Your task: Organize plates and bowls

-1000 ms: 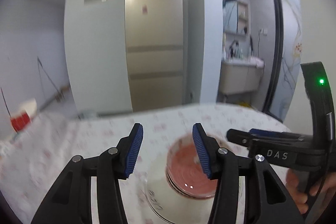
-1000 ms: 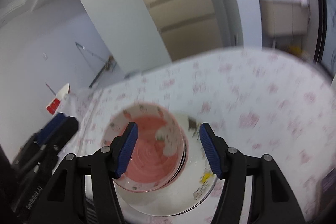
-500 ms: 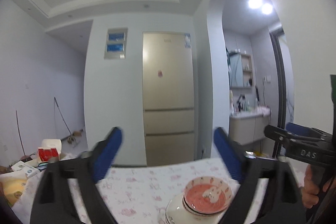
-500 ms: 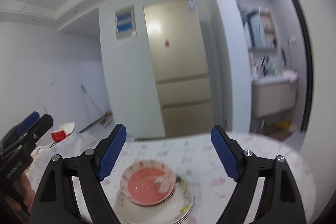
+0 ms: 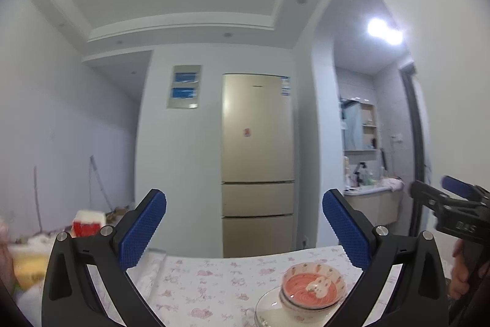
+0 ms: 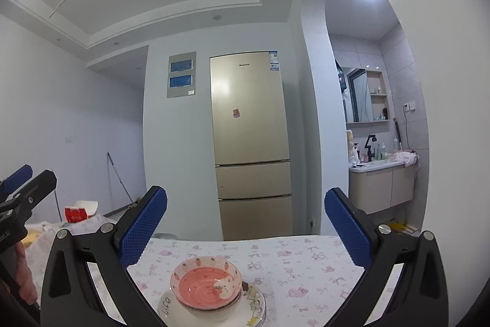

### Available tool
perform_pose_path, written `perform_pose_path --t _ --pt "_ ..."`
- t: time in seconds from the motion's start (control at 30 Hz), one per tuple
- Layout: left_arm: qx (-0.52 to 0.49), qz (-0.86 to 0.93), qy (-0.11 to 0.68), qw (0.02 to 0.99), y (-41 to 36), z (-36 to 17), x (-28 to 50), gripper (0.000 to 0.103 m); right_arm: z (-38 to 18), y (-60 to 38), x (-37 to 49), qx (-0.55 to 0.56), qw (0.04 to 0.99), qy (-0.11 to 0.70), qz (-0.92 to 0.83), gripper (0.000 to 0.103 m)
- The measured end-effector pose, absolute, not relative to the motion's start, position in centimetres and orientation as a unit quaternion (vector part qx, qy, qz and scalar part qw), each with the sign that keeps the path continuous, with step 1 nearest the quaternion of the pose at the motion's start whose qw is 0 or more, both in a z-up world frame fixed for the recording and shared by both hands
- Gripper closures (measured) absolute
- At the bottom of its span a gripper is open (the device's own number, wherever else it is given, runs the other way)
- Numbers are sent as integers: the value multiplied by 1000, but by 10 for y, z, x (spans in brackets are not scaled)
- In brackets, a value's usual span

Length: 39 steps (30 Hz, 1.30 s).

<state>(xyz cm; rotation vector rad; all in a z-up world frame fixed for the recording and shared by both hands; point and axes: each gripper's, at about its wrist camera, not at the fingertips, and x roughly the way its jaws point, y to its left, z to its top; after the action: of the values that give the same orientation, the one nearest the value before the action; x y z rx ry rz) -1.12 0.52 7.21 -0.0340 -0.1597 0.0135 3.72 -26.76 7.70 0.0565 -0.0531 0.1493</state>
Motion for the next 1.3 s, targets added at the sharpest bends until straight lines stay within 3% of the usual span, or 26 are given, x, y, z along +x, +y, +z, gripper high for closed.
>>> perform_pose_path --t 0.37,0.7,1.3 --pt "-33 16 -25 999 19 24 7 0 28 -263 29 9 998 -41 43 0" --pt "-12 13 17 1000 9 -16 37 0 -9 -262 47 -3 998 -4 62 0" --pt "-9 11 26 1000 4 -32 41 0 -32 -249 57 -36 996 20 77 0"
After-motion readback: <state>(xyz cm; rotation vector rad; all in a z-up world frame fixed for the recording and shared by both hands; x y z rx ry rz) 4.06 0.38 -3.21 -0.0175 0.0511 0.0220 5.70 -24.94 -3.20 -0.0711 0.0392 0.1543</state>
